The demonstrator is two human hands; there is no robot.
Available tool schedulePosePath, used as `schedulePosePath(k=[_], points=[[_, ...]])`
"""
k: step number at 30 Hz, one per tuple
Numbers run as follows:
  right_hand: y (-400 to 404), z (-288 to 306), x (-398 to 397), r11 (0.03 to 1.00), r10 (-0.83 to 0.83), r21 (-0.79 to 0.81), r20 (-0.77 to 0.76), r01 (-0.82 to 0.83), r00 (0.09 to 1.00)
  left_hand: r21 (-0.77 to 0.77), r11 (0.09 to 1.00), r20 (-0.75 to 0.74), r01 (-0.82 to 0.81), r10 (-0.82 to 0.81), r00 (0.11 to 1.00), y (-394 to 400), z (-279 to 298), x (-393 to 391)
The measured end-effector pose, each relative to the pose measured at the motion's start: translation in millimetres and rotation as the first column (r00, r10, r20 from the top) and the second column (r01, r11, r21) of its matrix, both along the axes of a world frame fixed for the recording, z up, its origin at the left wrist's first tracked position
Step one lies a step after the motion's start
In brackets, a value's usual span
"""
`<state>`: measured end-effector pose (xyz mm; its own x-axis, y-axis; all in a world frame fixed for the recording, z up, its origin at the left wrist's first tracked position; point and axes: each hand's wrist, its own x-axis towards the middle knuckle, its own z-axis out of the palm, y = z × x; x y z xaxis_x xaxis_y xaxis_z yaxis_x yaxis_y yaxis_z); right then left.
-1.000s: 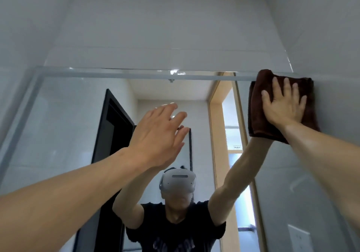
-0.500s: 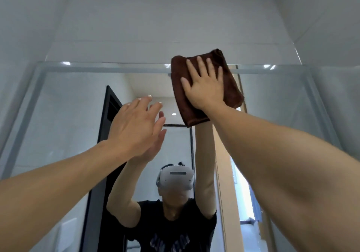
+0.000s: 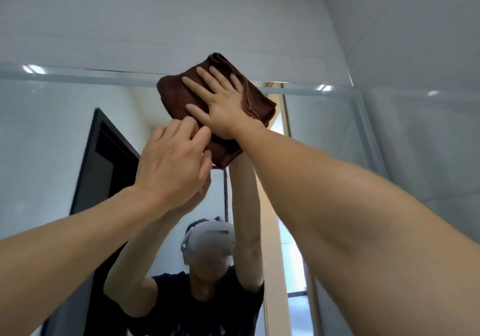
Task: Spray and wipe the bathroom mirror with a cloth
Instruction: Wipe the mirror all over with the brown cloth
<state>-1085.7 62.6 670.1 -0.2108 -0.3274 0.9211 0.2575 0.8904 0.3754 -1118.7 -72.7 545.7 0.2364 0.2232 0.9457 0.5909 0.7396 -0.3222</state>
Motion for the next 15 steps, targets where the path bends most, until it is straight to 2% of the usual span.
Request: schedulePosePath(k=[8, 15], points=[[131, -20, 92, 0.96, -0.172, -0.243, -0.112, 0.141, 0.979, -0.034, 0.99, 0.088, 0.139, -0.135, 0.987, 79, -5, 30], [196, -63, 132, 0.912, -0.211, -0.391, -0.197, 0.121, 0.957, -0.081, 0.982, 0.037, 0.173, -0.171, 0.985, 105, -15, 50]])
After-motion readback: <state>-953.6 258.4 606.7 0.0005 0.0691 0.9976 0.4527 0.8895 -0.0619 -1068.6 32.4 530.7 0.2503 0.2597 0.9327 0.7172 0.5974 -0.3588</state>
